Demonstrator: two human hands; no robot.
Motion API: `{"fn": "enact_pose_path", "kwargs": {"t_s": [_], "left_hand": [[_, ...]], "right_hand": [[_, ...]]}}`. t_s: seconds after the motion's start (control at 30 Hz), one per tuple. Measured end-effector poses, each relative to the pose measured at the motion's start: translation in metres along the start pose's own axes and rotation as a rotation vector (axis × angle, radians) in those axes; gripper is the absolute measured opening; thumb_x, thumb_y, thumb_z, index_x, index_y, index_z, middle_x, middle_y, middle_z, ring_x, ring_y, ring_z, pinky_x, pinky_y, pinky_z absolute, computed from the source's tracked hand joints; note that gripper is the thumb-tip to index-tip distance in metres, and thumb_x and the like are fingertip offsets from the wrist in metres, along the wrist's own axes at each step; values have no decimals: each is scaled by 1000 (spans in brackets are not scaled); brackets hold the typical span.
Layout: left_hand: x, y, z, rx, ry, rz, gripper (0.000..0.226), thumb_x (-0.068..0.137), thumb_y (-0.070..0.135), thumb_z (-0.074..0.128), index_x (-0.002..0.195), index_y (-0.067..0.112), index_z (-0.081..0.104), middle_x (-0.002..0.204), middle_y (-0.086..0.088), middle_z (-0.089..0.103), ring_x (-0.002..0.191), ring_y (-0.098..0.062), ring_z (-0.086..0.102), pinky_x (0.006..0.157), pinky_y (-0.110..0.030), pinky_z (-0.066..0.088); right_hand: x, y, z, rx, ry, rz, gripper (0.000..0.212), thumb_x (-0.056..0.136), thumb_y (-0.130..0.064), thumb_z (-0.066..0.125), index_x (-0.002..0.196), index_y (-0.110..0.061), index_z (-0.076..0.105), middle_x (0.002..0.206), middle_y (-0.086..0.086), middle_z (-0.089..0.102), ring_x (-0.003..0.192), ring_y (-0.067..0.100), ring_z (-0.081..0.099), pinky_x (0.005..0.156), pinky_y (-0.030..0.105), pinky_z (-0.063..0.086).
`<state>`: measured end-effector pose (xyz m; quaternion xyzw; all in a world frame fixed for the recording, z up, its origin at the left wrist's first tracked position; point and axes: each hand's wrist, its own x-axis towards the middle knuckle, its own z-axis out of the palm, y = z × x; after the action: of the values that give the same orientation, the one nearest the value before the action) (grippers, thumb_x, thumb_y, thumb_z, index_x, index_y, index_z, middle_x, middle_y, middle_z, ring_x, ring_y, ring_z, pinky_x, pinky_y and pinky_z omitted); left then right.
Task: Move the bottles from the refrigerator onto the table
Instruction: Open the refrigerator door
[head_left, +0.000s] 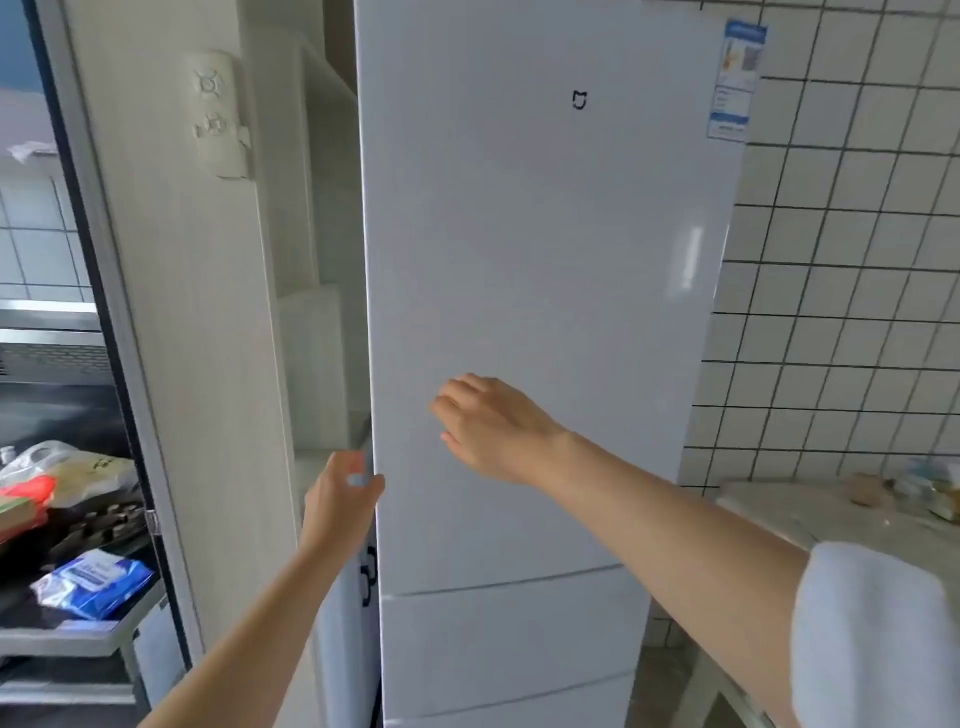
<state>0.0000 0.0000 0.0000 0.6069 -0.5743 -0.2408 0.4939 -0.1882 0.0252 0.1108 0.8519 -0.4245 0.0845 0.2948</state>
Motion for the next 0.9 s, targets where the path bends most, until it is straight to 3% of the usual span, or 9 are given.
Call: {"fn": "enact_pose_path", "kwargs": {"t_s": [0.07,0.13,0.23,0.3,0.4,0.6,0.7,0.8,0.9], "left_hand": [[21,-7,4,-24,11,-24,36,88,22,64,122,13,53,113,-4,61,99,-27,59,80,-35,43],[36,-8,10,-23,-32,-40,44,89,24,65,128,12,50,116,0,58,107,-25,58,85,-35,43],[57,-15,22,-81,-96,-24,44,89,24,67,129,13,51,114,5,60,102,-18,57,84,-32,42],[62,-17,27,-115,-119,-13,43,90,23,66,129,12,51,107,8,59,99,-17,54,84,-29,38],[70,-20,31,-103,-171,-20,52,92,25,64,138,14,43,121,4,52,111,-17,51,85,-26,35],[78,-22,40,-160,-141,-42,45,94,13,59,136,14,45,118,5,50,99,-12,49,64,-14,36],[82,-26,42,-151,-77,-51,37,92,14,61,128,16,52,117,0,60,98,-15,55,68,-22,39],[80,-30,43,-173,-50,-36,31,91,15,61,122,19,59,109,4,64,98,-13,58,66,-19,41],[79,-33,43,-201,-53,-40,32,91,15,60,122,23,61,110,6,67,103,-14,61,74,-27,47]], "right_hand": [[32,0,10,-15,35,-29,24,88,-12,53,107,1,59,107,18,59,103,38,54,86,45,45],[62,0,15,-60,65,-74,32,85,-10,57,116,-1,57,118,17,58,118,38,49,97,45,42],[98,-4,25,-184,25,-101,47,92,-11,48,138,-7,39,150,11,32,144,31,16,116,47,17],[113,-11,29,-262,-47,-83,47,95,-11,41,141,-11,33,155,8,23,147,29,1,118,49,3],[131,-23,38,-322,-171,-52,43,95,-11,35,138,-14,39,153,9,25,147,28,-6,117,54,-7],[139,-14,55,-430,-155,-69,38,97,-19,40,135,-20,46,150,7,30,147,28,-4,112,61,-8],[135,-15,53,-428,-133,-66,38,97,-17,40,135,-18,46,149,7,32,147,28,0,114,59,-4],[134,-19,50,-456,-153,-63,40,98,-17,39,137,-17,44,151,8,29,147,29,1,115,58,-1],[133,-18,50,-461,-160,-68,41,98,-17,39,138,-15,43,153,9,26,147,29,0,116,56,0]]}}
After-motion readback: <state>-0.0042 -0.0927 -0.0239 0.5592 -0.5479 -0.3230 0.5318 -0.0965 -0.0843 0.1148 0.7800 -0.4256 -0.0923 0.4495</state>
